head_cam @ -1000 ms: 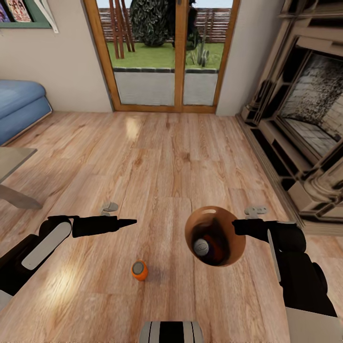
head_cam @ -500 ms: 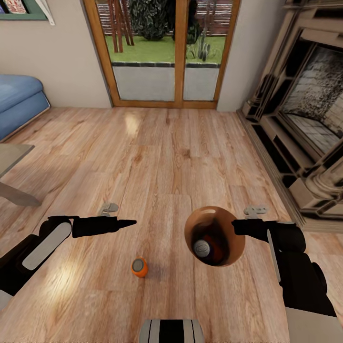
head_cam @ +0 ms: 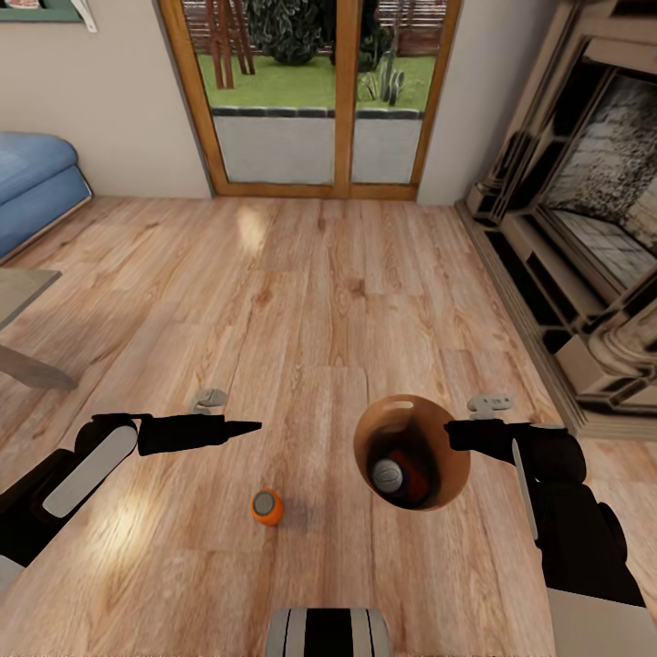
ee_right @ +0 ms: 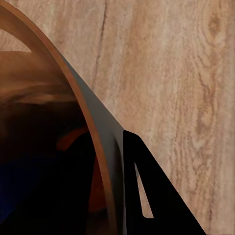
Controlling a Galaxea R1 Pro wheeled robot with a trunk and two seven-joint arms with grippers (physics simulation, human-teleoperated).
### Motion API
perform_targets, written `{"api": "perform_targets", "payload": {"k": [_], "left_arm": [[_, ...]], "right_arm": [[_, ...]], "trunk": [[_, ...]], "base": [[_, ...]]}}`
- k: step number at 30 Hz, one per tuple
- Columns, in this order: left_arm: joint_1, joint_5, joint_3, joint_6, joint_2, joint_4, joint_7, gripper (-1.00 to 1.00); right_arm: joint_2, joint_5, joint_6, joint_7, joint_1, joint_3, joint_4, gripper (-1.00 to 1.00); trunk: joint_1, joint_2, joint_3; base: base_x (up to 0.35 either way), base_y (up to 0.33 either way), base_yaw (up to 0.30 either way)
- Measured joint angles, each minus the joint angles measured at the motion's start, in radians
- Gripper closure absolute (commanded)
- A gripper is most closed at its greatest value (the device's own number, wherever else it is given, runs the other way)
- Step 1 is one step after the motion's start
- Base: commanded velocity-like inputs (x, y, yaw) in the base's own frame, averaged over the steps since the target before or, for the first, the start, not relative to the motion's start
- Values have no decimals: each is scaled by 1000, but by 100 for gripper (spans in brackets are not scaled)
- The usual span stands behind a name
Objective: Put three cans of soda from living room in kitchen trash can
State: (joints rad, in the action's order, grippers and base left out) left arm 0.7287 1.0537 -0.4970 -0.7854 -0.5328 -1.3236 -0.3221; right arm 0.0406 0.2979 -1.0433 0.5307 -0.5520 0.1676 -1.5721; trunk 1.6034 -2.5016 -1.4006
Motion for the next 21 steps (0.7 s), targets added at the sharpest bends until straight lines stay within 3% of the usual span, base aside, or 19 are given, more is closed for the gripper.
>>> {"api": "perform_targets", "payload": {"k": [8,17,21], "left_arm": [[0,0,0,0,0,0,0,-100],[0,-1,0,0,2,1,0,-100],[0,-1,1,1,3,1,3,-100]], "right_arm": [[1,1,0,0,0,0,0,100],[1,-2,0,0,0,0,0,100],[1,0,0,-1,0,0,0,100]], "trunk": [[0,0,-13],[0,0,-27],[0,0,-31]], "base": [[15,0,0],[293,54,0],[69,8,0]]}}
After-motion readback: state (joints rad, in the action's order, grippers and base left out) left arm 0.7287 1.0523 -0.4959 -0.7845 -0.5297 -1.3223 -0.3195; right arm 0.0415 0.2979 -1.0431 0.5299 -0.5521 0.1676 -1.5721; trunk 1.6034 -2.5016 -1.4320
